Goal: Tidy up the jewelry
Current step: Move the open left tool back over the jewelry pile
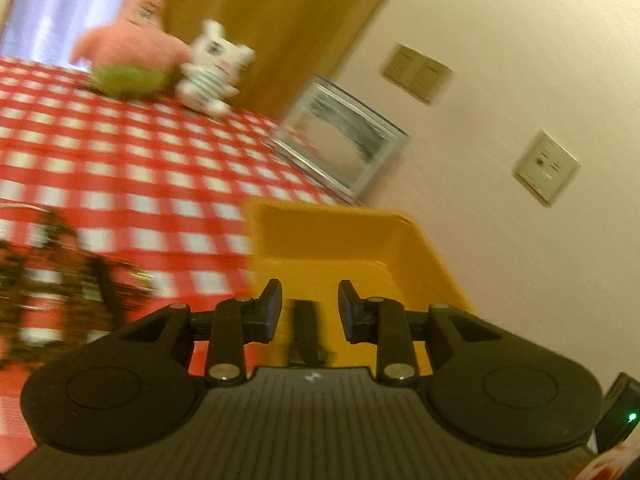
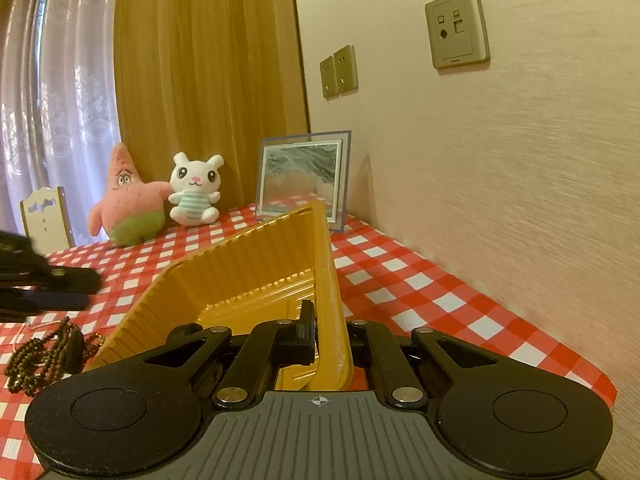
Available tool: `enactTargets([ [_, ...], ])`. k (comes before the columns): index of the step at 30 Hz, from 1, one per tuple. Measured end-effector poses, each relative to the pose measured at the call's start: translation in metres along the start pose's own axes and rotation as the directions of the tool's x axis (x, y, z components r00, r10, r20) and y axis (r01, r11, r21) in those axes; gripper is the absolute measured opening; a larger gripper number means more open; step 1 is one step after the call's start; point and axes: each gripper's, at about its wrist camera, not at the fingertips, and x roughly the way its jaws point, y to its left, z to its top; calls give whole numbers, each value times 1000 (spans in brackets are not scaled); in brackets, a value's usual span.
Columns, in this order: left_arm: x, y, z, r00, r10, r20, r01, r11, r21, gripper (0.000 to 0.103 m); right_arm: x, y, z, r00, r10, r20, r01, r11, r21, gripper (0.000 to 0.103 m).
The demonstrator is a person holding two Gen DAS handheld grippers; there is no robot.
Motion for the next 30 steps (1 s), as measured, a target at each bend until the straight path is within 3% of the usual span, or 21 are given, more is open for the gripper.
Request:
enactTargets([
  [5,-34,37,1,991,125,41,-125,992,-23,26,0,0,0,1000,0,2,0,1000,3,6],
  [14,-69,81,-19,947,319,37,-318,948,-17,26,0,-1,0,1000,-8,2,8,1000,-6,6],
  [23,-67,82,-39,925,378,31,-379,920,95,26,-1,-1,-2,1000,-11,0,11,1000,-11,6],
  [30,-58,75,-42,933,360,21,-360,923,136,26,0,-1,-2,1000,-12,-2,12,1000,-12,6],
])
